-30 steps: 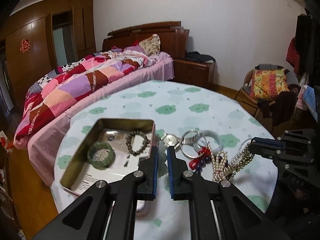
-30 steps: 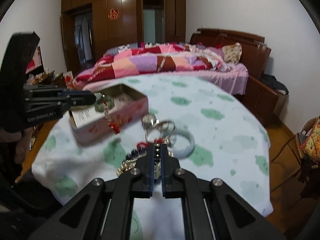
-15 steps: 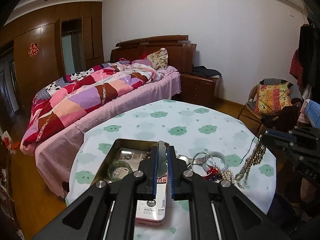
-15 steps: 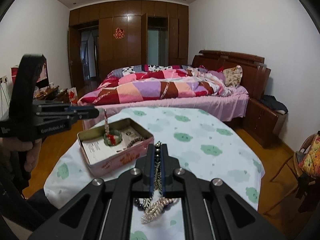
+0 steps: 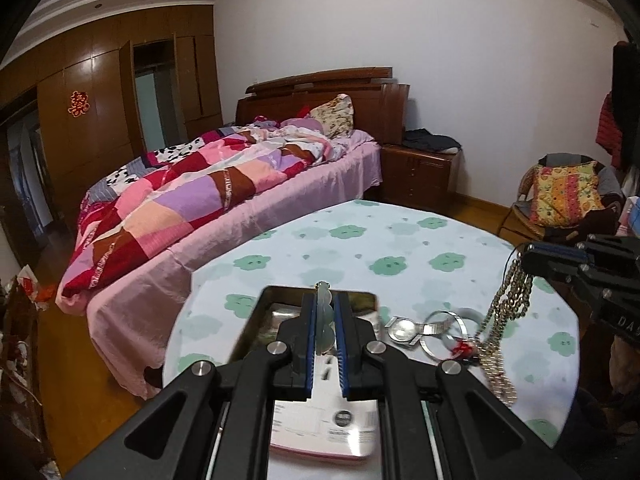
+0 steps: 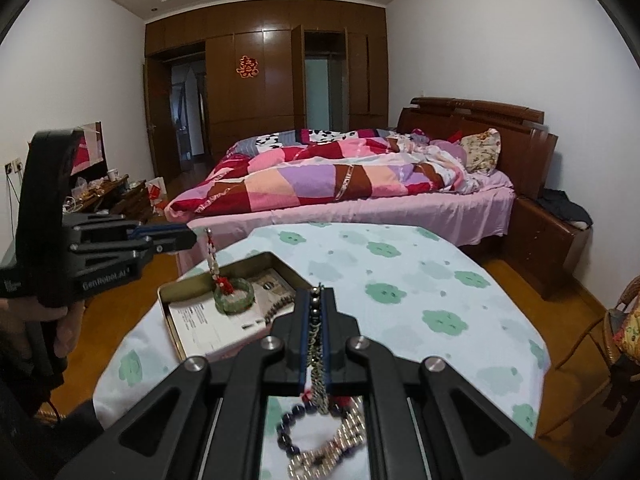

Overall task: Organize jewelry
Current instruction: 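Lift both held pieces over the tin and open both tools to drop them in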

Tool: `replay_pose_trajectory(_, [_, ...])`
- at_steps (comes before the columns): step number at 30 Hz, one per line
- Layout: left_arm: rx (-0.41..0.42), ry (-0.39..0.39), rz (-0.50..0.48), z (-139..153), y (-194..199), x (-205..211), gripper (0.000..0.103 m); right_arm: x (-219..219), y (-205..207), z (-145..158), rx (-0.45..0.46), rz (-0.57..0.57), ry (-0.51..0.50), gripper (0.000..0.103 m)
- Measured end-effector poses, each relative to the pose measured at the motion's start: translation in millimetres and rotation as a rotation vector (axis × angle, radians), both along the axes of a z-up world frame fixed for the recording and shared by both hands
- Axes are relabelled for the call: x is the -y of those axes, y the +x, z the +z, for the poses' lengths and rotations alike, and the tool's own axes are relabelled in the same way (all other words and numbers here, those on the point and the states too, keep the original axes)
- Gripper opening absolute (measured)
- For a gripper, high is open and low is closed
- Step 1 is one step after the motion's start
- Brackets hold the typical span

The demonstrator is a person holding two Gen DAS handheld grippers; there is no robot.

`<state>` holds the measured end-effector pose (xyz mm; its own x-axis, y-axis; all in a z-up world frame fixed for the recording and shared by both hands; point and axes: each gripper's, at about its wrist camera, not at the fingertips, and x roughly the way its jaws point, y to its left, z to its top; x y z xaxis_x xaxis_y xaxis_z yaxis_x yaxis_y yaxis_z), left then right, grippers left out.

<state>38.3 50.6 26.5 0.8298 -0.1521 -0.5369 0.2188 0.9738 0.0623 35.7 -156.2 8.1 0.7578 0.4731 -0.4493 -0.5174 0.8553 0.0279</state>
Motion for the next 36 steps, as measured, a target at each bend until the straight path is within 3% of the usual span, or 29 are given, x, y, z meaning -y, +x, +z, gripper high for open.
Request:
replay_pose_trajectory(21, [-0.070, 0.046, 0.086, -27.6, 64.8, -34.4, 0.008, -88.7, 67.1, -9.9, 0.001, 0.059, -0.114, 0.006])
replay_pose_trajectory(36, [-0.127, 0.066, 0.087, -53.7, 85.2, -33.1, 0.008, -101.5, 89.7, -37.4, -0.045, 0.038, -0.189, 0.006])
